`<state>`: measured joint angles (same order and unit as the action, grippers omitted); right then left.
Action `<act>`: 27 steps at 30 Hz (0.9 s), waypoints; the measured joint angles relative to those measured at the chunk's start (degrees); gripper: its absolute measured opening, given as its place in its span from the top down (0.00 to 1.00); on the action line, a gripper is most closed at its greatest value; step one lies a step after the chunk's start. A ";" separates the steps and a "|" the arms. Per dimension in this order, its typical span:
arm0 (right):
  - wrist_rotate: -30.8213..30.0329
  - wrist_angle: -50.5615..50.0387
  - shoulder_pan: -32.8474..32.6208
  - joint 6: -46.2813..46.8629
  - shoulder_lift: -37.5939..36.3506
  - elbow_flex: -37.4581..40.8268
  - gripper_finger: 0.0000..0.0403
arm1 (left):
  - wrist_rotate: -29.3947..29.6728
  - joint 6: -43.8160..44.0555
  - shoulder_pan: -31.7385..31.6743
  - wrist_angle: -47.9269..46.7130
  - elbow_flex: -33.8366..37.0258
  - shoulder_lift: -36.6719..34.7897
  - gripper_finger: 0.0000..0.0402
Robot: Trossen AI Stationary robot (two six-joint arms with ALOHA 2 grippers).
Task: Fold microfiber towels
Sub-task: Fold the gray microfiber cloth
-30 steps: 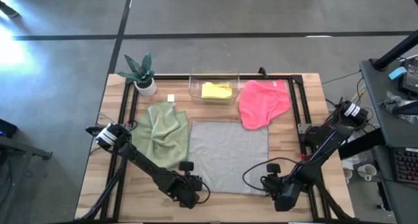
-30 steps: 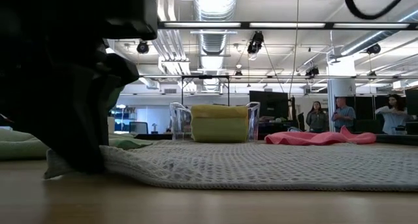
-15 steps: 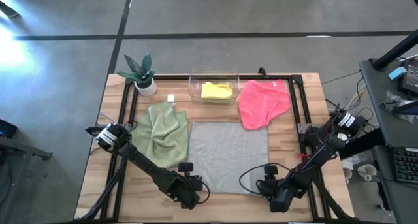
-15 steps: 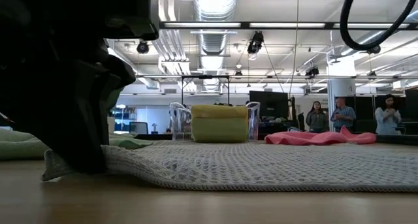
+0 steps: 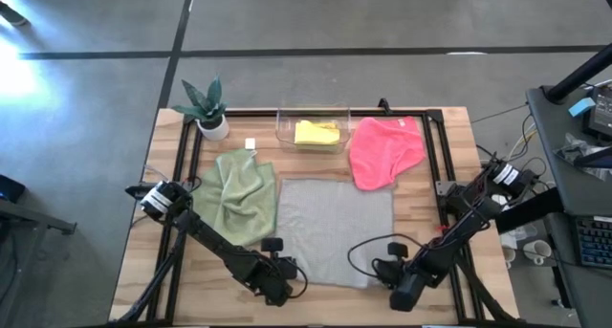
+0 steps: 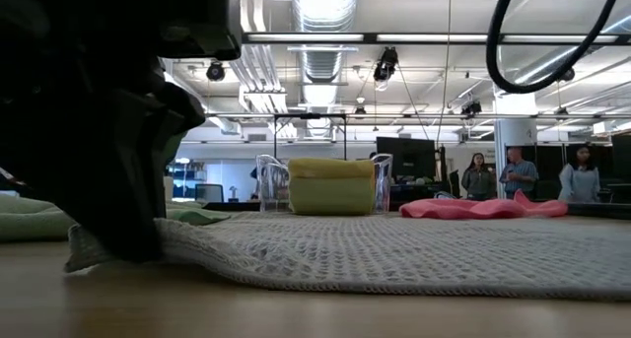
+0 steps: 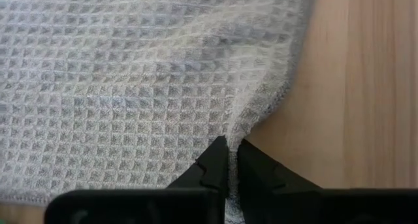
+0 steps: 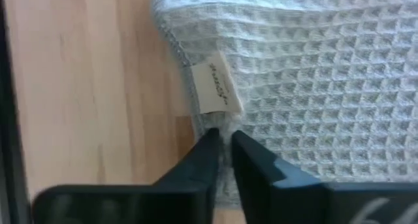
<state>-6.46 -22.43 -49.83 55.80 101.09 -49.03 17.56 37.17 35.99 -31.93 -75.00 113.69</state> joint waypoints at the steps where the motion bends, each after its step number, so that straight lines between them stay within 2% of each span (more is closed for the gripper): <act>1: 0.28 -0.17 0.03 -0.01 -0.82 -0.01 0.95 | 0.01 0.00 0.00 -0.06 -0.09 -0.01 0.98; 11: 1.20 -2.33 -0.18 1.23 -9.40 -2.43 0.98 | -6.42 -2.10 0.02 -1.82 -4.29 -1.01 0.98; 16: 1.14 -5.02 -0.48 1.26 -13.46 -5.26 0.98 | -6.36 -3.61 0.02 -7.41 -8.12 -3.32 0.98; 21: 1.50 -9.62 -2.14 2.51 -14.62 -9.38 0.98 | -7.40 -3.51 0.29 -12.46 -11.05 -4.74 0.98; 27: 1.77 -15.70 -5.59 5.33 -14.48 -17.45 0.98 | -12.93 -2.92 1.38 -12.71 -12.67 -6.92 0.98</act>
<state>-4.69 -38.13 -55.42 61.13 86.61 -66.48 4.63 34.25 37.37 -44.64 -87.67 106.76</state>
